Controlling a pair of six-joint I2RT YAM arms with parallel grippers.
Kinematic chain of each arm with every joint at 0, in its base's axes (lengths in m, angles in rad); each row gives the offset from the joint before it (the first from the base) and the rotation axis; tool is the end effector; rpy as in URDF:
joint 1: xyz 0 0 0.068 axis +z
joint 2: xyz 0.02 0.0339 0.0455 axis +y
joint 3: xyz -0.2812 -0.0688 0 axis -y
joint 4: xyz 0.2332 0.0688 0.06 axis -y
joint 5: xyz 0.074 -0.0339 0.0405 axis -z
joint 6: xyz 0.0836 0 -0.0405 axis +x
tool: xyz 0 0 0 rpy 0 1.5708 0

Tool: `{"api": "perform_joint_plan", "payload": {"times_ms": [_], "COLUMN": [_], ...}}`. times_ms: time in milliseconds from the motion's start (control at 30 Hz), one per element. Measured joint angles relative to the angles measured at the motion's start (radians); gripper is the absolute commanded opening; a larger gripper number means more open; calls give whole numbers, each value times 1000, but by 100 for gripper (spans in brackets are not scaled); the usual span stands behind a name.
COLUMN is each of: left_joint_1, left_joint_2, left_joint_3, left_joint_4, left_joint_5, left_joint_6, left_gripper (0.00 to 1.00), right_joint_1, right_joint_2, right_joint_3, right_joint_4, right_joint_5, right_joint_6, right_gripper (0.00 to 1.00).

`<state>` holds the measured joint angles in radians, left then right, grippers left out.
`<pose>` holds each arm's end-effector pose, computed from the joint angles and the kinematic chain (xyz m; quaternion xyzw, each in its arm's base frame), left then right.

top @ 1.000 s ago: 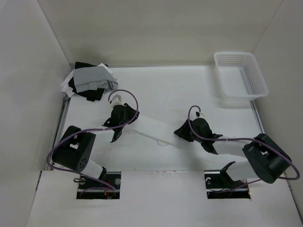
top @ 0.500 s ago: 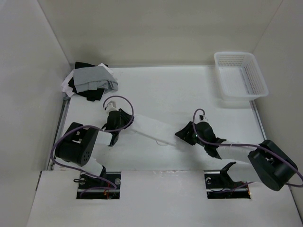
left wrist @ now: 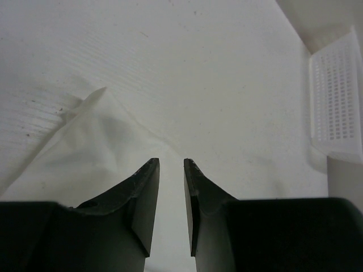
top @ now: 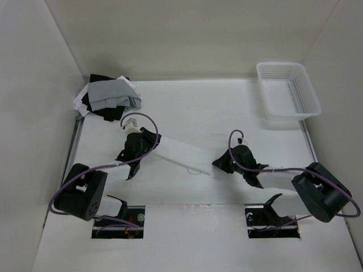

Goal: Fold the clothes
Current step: Fold the tank top

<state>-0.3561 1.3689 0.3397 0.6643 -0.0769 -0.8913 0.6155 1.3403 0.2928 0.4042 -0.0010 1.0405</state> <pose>0.2668 -0.0924 0.1639 -0.2387 0.7880 -0.3052 0.4785 0.2044 0.1446 0.1207 0.1884 0.8743 0.3298 0.3022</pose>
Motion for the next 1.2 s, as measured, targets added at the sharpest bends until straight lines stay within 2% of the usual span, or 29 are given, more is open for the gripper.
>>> {"api": "perform_joint_plan", "payload": {"times_ms": [100, 200, 400, 533, 700, 1000, 1200], "left_joint_1": [-12, -51, -124, -163, -188, -173, -118], "left_joint_2": [-53, -89, -163, -187, -206, -293, -377], "left_joint_3": [0, 0, -8, -11, -19, -82, -116], "left_joint_4": [-31, -63, -128, -159, -175, -183, -193], "left_joint_5": [-4, -6, -14, -24, -31, -32, -27], "left_joint_6": [0, 0, -3, -3, -8, -18, -22], "left_gripper": [23, 23, 24, 24, 25, 25, 26], "right_joint_1": [-6, -6, 35, 66, 145, 181, 199], "right_joint_2": [-84, -249, -621, -683, -523, -51, 271], "right_joint_3": [-33, -65, -47, 68, 285, 697, 948], "right_joint_4": [-35, -120, -441, -643, -727, -737, -737], "right_joint_5": [2, 14, 79, 111, 145, 154, 140], "right_joint_6": [-1, 0, 0, -12, -38, -121, -166], "right_gripper": [6, 5, 6, 6, 6, 4, 4]}}
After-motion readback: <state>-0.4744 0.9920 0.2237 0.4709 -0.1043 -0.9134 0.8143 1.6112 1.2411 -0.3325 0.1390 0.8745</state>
